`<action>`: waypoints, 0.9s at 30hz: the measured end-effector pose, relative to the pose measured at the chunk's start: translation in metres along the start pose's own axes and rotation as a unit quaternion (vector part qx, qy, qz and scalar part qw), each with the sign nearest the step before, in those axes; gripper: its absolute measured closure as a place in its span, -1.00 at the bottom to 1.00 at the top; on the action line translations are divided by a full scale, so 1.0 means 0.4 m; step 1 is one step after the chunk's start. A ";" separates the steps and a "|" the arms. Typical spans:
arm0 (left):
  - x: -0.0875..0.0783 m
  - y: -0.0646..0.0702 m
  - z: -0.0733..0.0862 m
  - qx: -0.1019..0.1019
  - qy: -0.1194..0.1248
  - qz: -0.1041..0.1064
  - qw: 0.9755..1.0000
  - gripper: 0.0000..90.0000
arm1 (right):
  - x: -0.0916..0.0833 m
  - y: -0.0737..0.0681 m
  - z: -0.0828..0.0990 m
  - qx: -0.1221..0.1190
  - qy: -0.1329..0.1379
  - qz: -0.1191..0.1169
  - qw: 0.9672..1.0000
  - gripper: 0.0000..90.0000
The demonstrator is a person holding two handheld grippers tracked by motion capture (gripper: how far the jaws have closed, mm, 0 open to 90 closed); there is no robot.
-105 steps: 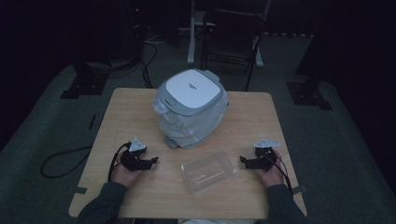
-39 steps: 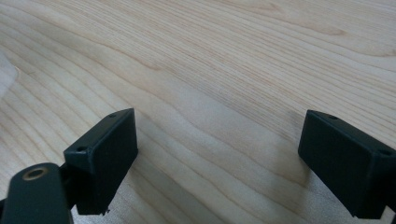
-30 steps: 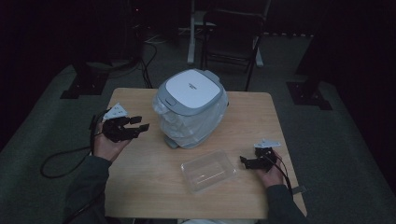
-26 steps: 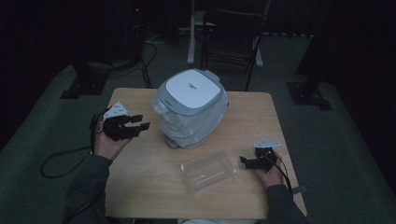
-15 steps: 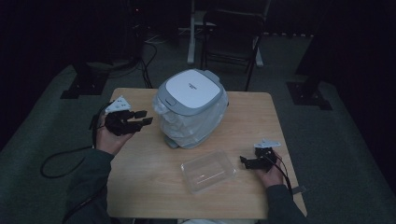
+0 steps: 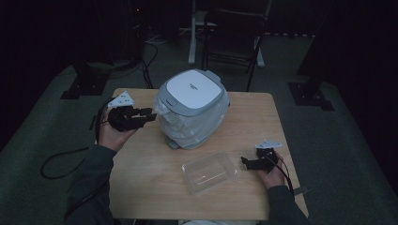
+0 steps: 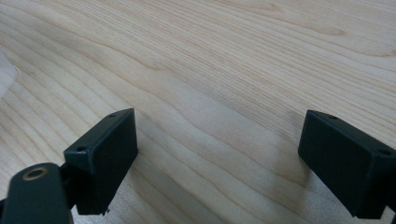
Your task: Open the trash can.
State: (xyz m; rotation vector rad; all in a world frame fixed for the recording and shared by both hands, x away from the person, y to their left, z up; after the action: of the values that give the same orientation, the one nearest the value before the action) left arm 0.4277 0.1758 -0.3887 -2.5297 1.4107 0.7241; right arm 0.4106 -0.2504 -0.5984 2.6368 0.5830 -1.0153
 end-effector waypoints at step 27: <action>0.039 0.017 -0.098 0.030 0.015 -0.013 0.999 1.00 | 0.000 0.000 0.000 0.001 0.000 0.001 1.000 -0.75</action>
State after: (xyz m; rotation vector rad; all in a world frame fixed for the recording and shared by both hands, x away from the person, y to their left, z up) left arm 0.4421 0.1463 -0.3616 -2.5190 1.3833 0.6329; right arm 0.4104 -0.2503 -0.5984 2.6382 0.5805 -1.0169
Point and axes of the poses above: each handheld gripper's, and its own axes: x roughly forward along the jaws, z roughly out of its underside, y roughly to its right, the point moved 7 cm from there along x, roughly forward along the jaws, and after that the axes turned 8 degrees about z, right-handed, at the moved point
